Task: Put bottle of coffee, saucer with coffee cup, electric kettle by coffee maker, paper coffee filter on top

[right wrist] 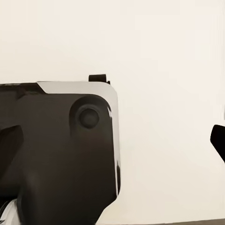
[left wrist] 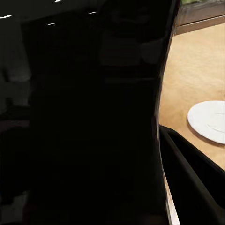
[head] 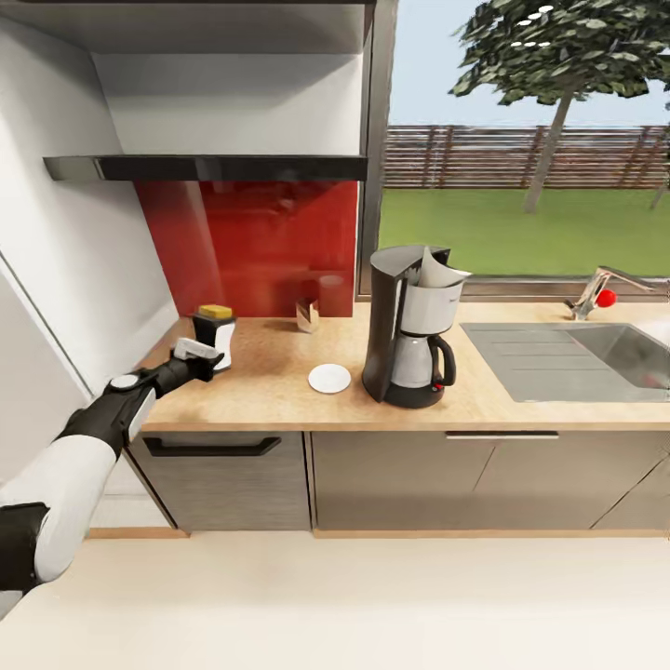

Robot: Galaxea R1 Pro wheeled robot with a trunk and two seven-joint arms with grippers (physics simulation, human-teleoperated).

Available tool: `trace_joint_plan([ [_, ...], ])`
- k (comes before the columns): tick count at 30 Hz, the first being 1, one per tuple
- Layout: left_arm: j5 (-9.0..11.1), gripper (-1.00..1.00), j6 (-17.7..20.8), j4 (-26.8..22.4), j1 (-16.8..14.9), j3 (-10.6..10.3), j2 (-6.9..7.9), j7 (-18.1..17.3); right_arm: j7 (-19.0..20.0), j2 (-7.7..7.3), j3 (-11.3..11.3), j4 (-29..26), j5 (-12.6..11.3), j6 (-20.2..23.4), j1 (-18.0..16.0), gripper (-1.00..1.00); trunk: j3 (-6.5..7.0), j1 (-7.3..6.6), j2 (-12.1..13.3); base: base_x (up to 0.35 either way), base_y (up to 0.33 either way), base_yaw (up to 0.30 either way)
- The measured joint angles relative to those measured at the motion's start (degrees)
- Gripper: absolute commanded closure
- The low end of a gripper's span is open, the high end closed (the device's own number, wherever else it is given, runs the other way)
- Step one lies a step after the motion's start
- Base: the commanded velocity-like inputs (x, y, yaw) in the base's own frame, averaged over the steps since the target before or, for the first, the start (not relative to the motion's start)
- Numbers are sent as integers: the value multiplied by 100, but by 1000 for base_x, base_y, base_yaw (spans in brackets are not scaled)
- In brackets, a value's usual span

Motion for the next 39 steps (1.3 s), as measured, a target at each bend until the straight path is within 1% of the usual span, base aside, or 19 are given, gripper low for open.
trace_joint_plan([
  [2,5,100,-96,-1,53,-3,-188,317,-1,-13,-68,0,-2,-28,0,-100,0,0,0,0,0,-217],
  [4,3,100,-144,-1,78,-9,-382,515,-1,-20,-208,3,1,-40,1,-100,0,0,0,0,0,-246],
  [7,0,100,-157,-5,86,-2,-487,585,-1,-22,-304,6,3,-45,1,-100,0,0,0,0,0,-256],
  [9,-1,100,-161,-7,91,1,-524,608,-1,-23,-337,7,3,-47,1,-100,0,0,0,0,0,-260],
  [15,-3,100,-158,-12,90,23,-529,624,-1,-18,-352,6,3,-47,1,-100,0,0,0,0,0,-262],
  [18,3,100,-146,-118,93,32,-512,631,-1,-16,-353,7,4,-48,0,-100,1,0,-1,0,0,-264],
  [19,-8,100,-137,-197,132,210,-474,639,-3,-15,-353,7,5,-48,0,-100,0,0,-1,0,0,-264],
  [25,-22,100,-159,-241,487,479,-445,628,-9,-3,-359,7,6,-48,0,-100,0,0,0,8,0,-194],
  [28,-16,100,-155,-242,552,571,-441,626,-9,8,-358,7,10,-42,-1,-100,0,-3,-2,203,0,-27],
  [30,-14,100,-160,-241,567,584,-442,626,-9,11,-356,3,11,-42,-1,-100,0,-3,-1,304,0,-6],
  [32,-23,100,-167,-236,649,594,-442,625,-9,18,-353,1,11,-47,-1,-100,-1,-2,0,219,0,-1],
  [34,-8,100,-184,-239,697,640,-442,626,-9,20,-353,1,12,-48,-1,-100,0,-1,-1,91,0,-1],
  [37,2,100,-330,-242,723,744,-449,626,-9,21,-353,1,9,-55,-1,-100,1,0,-1,31,0,0],
  [39,0,100,-438,-242,729,774,-450,626,-9,21,-355,1,9,-56,-1,-100,1,0,-1,10,0,0],
])
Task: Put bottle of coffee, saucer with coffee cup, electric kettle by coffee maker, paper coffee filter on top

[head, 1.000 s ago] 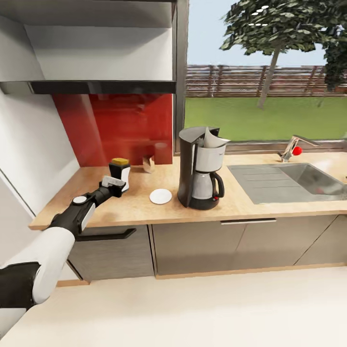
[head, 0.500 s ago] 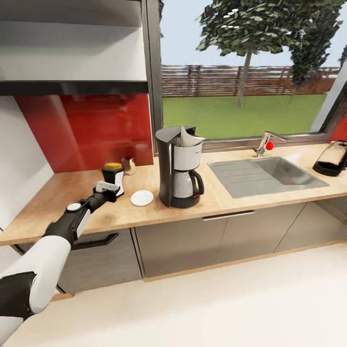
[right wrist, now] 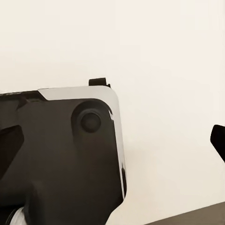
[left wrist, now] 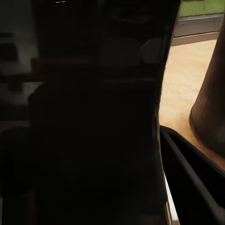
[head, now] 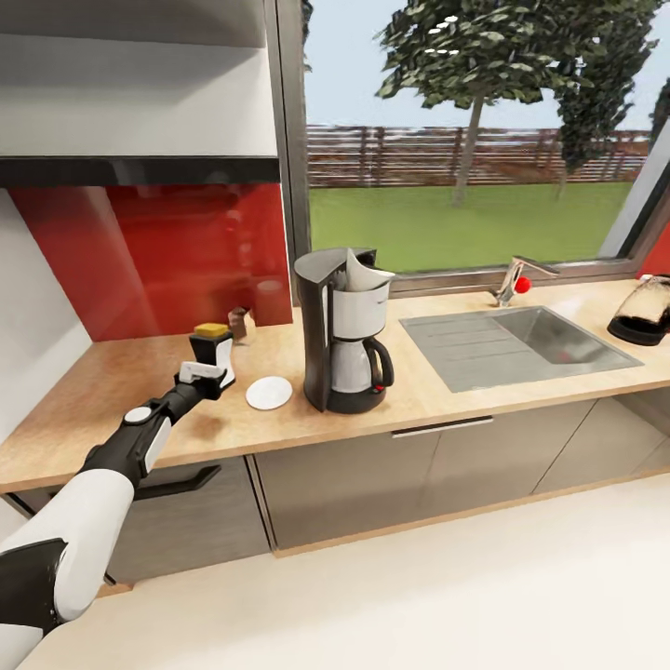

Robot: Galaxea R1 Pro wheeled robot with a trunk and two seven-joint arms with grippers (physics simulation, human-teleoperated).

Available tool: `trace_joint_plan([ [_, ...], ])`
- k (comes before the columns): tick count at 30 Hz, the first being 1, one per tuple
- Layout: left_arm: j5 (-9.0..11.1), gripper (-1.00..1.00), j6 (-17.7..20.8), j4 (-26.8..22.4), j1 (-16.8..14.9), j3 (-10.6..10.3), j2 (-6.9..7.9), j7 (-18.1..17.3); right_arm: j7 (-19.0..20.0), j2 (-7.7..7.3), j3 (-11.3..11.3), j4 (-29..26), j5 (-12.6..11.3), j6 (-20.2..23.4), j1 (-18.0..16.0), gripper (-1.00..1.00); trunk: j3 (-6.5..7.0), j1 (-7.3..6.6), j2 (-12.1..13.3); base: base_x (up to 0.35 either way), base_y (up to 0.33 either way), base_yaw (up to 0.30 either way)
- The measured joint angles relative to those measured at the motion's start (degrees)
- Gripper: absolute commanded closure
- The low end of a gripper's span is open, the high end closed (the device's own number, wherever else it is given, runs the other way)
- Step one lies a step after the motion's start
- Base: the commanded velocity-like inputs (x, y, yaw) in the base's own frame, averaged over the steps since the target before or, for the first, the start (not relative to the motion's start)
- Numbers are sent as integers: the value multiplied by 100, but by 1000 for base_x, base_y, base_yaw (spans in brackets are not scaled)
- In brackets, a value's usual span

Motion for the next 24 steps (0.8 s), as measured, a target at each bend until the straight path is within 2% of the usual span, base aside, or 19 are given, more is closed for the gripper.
trace_joint_plan([
  [5,-4,100,-62,-2,5,18,-1,1,0,0,-12,0,-4,-1,0,-100,0,-1,-1,72,0,0],
  [10,-7,100,-47,7,12,23,-1,8,0,-3,-15,0,-6,-1,0,-100,-1,-3,-1,291,0,-24],
  [14,-12,100,-57,18,12,47,-2,9,0,-7,-15,-2,-6,0,1,-100,-1,-2,0,248,0,-185],
  [18,-10,100,-67,24,12,54,-2,9,0,-2,-14,-2,-6,0,1,-100,0,0,0,64,0,-216],
  [24,-4,100,-93,5,86,58,-18,8,-2,0,-15,0,-6,-1,0,-100,0,0,0,8,0,-44],
])
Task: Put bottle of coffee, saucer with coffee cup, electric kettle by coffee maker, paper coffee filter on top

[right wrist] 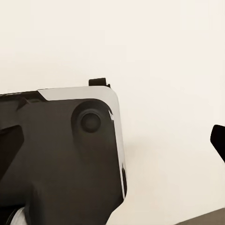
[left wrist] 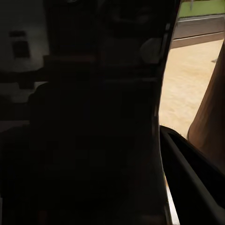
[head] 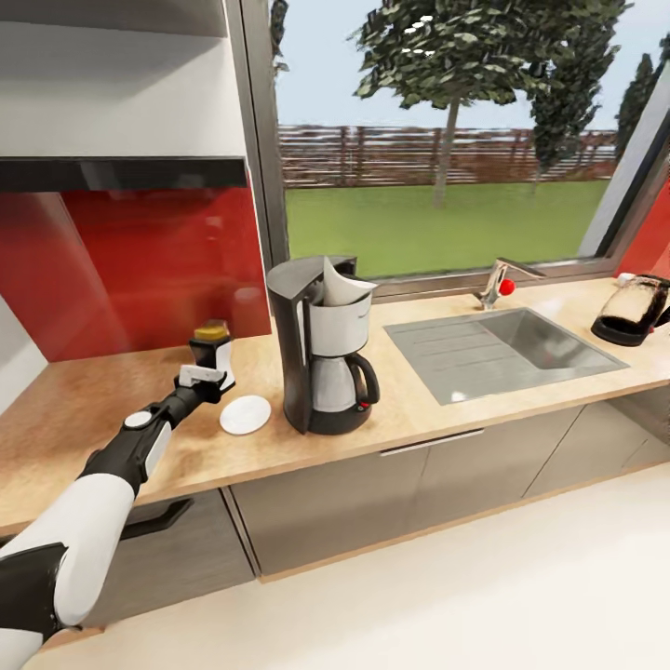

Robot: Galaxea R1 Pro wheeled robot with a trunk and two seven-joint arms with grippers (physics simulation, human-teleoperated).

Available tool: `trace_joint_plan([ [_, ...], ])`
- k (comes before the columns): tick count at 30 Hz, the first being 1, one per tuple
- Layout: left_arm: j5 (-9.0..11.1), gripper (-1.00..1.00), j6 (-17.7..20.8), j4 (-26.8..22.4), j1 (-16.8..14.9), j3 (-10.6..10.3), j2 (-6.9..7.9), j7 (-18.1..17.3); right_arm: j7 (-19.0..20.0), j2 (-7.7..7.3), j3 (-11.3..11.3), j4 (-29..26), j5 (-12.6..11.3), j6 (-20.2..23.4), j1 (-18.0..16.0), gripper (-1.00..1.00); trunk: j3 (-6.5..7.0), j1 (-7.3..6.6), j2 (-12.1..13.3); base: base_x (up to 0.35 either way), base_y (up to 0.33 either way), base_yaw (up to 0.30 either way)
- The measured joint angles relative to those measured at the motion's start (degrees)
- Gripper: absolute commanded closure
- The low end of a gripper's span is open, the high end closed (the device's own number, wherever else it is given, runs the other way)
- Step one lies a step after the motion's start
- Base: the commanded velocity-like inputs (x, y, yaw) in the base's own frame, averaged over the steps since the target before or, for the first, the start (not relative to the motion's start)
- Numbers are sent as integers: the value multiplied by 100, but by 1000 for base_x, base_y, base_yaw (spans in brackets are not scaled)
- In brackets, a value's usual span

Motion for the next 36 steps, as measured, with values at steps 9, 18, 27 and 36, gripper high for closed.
trace_joint_plan([
  [9,-6,100,-2,-5,80,56,28,1,1,0,0,-2,0,1,1,-100,0,-2,-1,69,0,-110],
  [18,-7,100,-7,-2,124,85,26,-8,-3,-4,14,0,8,-21,0,-100,0,-3,-1,296,0,-16],
  [27,-1,100,-20,-3,173,118,26,-8,-6,-9,16,0,9,-109,0,-100,0,0,0,27,0,0],
  [36,-14,100,-41,-2,409,132,32,-12,-6,-9,15,2,9,-106,0,-100,-1,0,0,135,0,0],
])
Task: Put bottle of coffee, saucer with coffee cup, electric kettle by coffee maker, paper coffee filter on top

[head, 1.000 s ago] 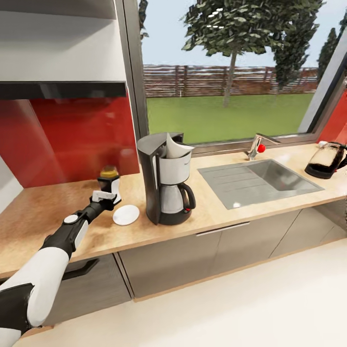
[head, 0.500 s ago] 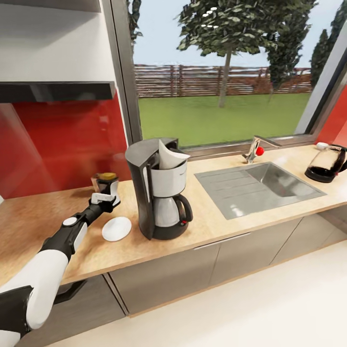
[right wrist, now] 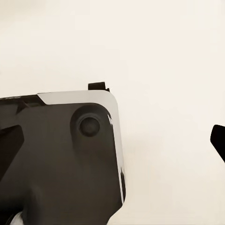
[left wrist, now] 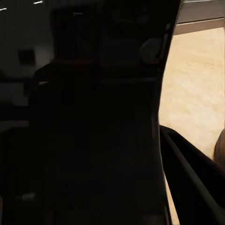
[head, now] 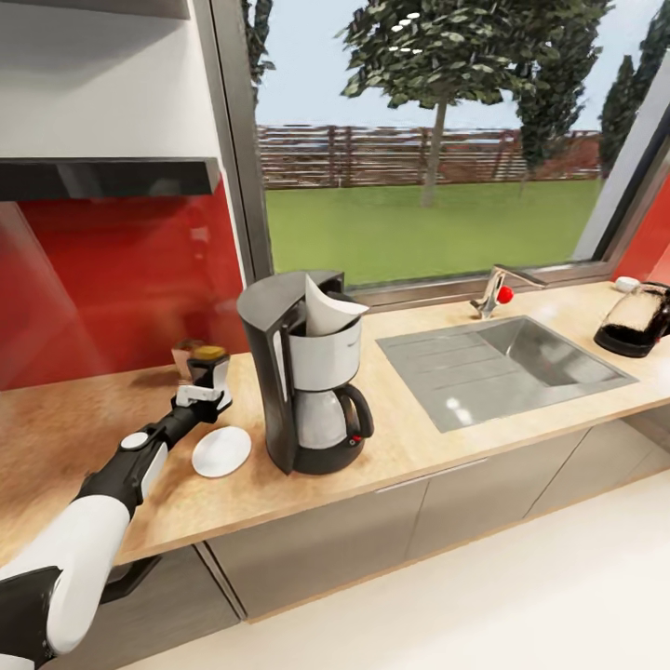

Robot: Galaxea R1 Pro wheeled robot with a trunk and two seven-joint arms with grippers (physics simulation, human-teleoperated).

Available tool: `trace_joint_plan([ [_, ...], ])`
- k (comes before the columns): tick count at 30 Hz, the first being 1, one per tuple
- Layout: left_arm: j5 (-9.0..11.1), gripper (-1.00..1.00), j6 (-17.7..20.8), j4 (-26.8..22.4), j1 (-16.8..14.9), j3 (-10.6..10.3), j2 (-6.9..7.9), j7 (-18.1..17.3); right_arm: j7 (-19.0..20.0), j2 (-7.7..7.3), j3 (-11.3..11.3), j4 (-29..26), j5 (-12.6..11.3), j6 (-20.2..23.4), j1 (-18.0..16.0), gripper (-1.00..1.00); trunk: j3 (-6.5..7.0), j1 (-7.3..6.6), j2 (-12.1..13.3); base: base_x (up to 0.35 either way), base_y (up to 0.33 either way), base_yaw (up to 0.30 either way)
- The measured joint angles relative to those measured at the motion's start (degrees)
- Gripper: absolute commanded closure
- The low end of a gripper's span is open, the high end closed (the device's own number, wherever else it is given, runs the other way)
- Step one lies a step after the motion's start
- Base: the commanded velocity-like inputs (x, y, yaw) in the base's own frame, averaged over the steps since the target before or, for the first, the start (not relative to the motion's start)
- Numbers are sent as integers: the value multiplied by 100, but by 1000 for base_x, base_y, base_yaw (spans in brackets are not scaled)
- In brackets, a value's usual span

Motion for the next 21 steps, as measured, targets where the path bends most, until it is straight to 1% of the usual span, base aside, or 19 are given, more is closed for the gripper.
trace_joint_plan([
  [3,13,100,-154,-9,157,41,15,-30,0,0,1,-1,0,0,0,-100,1,0,0,10,0,0],
  [5,13,100,-273,-10,234,55,60,-67,0,0,1,-2,0,0,0,-100,1,0,0,40,2,0],
  [8,23,100,-291,-6,279,64,167,-105,0,0,2,-2,1,1,0,-100,0,-2,-1,162,99,0],
  [10,21,100,-288,-4,286,60,194,-115,0,0,1,-2,1,1,0,-100,0,-2,-1,221,169,0],
  [16,20,100,-280,-5,291,59,219,-117,0,2,2,-2,1,1,0,-100,0,-2,-1,240,219,-7],
  [18,24,100,-292,-9,290,65,216,-114,0,7,2,0,1,2,1,-100,0,-2,-1,201,173,-166],
  [21,18,100,-328,-3,297,59,208,-112,0,8,2,-2,-2,1,2,-100,0,0,-1,42,33,-239],
])
